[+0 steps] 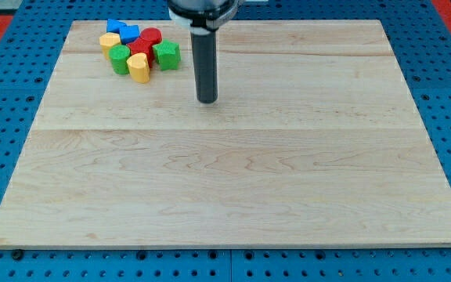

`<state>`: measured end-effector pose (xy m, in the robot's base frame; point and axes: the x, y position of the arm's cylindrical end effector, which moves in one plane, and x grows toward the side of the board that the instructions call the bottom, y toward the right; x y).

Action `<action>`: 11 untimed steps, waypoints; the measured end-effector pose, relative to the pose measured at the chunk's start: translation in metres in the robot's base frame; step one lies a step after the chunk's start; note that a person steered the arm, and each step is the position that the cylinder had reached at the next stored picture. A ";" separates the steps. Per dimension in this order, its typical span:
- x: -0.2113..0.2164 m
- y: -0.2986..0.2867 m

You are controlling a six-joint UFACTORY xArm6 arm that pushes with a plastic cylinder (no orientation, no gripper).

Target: Drag the yellow heart and the green star vertical to each other

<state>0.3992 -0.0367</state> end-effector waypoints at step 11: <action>-0.081 -0.108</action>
<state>0.3180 -0.1443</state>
